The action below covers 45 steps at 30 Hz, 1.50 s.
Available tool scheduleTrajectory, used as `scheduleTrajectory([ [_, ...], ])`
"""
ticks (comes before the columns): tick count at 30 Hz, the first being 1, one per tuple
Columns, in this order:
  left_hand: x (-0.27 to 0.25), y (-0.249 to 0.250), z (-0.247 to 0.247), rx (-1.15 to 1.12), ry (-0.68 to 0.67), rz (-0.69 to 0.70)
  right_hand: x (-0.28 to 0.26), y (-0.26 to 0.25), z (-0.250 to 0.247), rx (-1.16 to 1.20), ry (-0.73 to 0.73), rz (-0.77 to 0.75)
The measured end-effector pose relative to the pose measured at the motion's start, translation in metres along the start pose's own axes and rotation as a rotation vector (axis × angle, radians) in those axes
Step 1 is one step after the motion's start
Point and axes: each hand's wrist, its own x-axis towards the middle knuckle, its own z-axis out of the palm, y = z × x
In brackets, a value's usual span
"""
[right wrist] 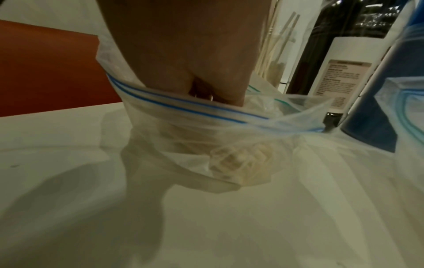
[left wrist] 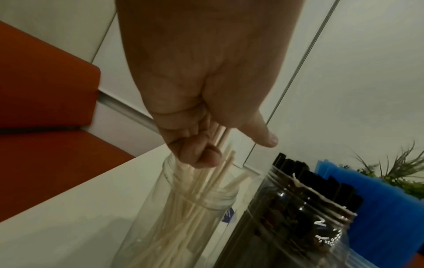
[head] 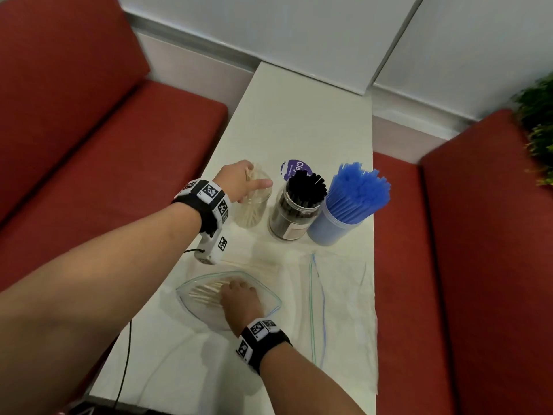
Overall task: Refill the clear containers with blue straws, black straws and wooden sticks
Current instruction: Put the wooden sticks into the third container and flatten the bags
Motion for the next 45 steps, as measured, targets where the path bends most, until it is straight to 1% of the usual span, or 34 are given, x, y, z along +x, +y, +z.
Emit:
scheduleTrajectory([
  [2, -0.006, 0.002, -0.004, -0.006, 0.049, -0.038, -0.002, -0.001, -0.002, 0.052, 0.014, 0.019],
  [5, -0.021, 0.002, -0.011, -0.081, 0.171, -0.042, -0.006, -0.002, -0.009, 0.160, 0.051, 0.055],
  [9, -0.049, -0.006, -0.015, -0.193, 0.309, -0.028, -0.015, -0.002, -0.020, 0.278, 0.046, 0.101],
  [10, -0.056, -0.008, -0.016, -0.205, 0.344, -0.013, -0.017, -0.001, -0.020, 0.289, 0.052, 0.102],
  [11, -0.064, -0.009, -0.017, -0.207, 0.351, 0.015, -0.021, 0.000, -0.021, 0.294, 0.069, 0.103],
  [12, -0.072, -0.010, -0.018, -0.218, 0.296, 0.051, -0.025, 0.000, -0.021, 0.301, 0.095, 0.101],
  [13, -0.080, -0.011, -0.017, -0.253, 0.161, 0.077, -0.028, 0.000, -0.020, 0.305, 0.127, 0.087],
  [14, -0.089, -0.013, -0.014, -0.314, -0.044, 0.074, -0.032, -0.001, -0.018, 0.299, 0.155, 0.062],
  [15, -0.098, -0.016, -0.011, -0.365, -0.291, 0.036, -0.034, -0.001, -0.018, 0.292, 0.163, 0.049],
  [16, -0.106, -0.022, -0.006, -0.357, -0.538, -0.021, -0.036, -0.001, -0.019, 0.283, 0.154, 0.046],
  [17, -0.113, -0.028, -0.001, -0.293, -0.753, -0.067, -0.036, 0.000, -0.022, 0.286, 0.152, 0.032],
  [18, -0.120, -0.035, 0.004, -0.207, -0.908, -0.105, -0.036, 0.001, -0.024, 0.331, 0.171, -0.005],
  [19, -0.125, -0.041, 0.008, -0.131, -1.001, -0.134, -0.037, 0.000, -0.026, 0.450, 0.189, -0.043],
  [20, -0.129, -0.046, 0.011, -0.083, -1.049, -0.156, -0.038, 0.001, -0.027, 0.552, 0.214, -0.074],
  [22, -0.132, -0.051, 0.009, -0.081, -1.077, -0.165, -0.044, 0.005, -0.028, 0.591, 0.277, -0.060],
  [23, -0.133, -0.053, 0.006, -0.124, -1.061, -0.143, -0.046, 0.006, -0.026, 0.646, 0.264, -0.017],
  [24, -0.133, -0.054, 0.002, -0.204, -1.015, -0.113, -0.046, 0.008, -0.024, 0.712, 0.260, 0.024],
  [25, -0.133, -0.054, -0.002, -0.318, -0.931, -0.091, -0.045, 0.008, -0.026, 0.782, 0.273, 0.072],
  [28, -0.128, -0.057, -0.011, -0.677, -0.546, -0.065, -0.044, 0.009, -0.040, 0.964, 0.348, 0.144],
  [29, -0.125, -0.058, -0.011, -0.748, -0.467, -0.034, -0.044, 0.009, -0.047, 1.031, 0.383, 0.172],
  [30, -0.124, -0.059, -0.009, -0.775, -0.445, 0.000, -0.044, 0.010, -0.053, 1.093, 0.409, 0.188],
  [31, -0.123, -0.058, -0.006, -0.757, -0.467, 0.023, -0.044, 0.010, -0.060, 1.136, 0.424, 0.198],
  [33, -0.124, -0.052, 0.005, -0.596, -0.563, 0.055, -0.042, 0.010, -0.076, 1.175, 0.445, 0.167],
  [34, -0.126, -0.047, 0.012, -0.509, -0.585, 0.075, -0.040, 0.010, -0.083, 1.178, 0.453, 0.131],
  [35, -0.127, -0.039, 0.018, -0.458, -0.566, 0.093, -0.039, 0.009, -0.092, 1.167, 0.462, 0.097],
  [36, -0.128, -0.031, 0.024, -0.446, -0.509, 0.105, -0.038, 0.007, -0.100, 1.158, 0.478, 0.066],
  [37, -0.129, -0.023, 0.029, -0.445, -0.423, 0.109, -0.039, 0.006, -0.108, 1.156, 0.493, 0.050],
  [39, -0.131, -0.007, 0.034, -0.454, -0.241, 0.112, -0.036, 0.005, -0.115, 1.212, 0.499, 0.053],
  [40, -0.132, -0.001, 0.034, -0.477, -0.173, 0.123, -0.036, 0.007, -0.117, 1.237, 0.487, 0.067],
  [42, -0.133, 0.011, 0.033, -0.582, -0.084, 0.130, -0.037, 0.012, -0.118, 1.266, 0.466, 0.106],
  [44, -0.135, 0.024, 0.029, -0.729, -0.033, 0.120, -0.039, 0.019, -0.114, 1.328, 0.457, 0.082],
  [45, -0.135, 0.031, 0.026, -0.786, -0.008, 0.145, -0.040, 0.022, -0.112, 1.364, 0.442, 0.084],
])
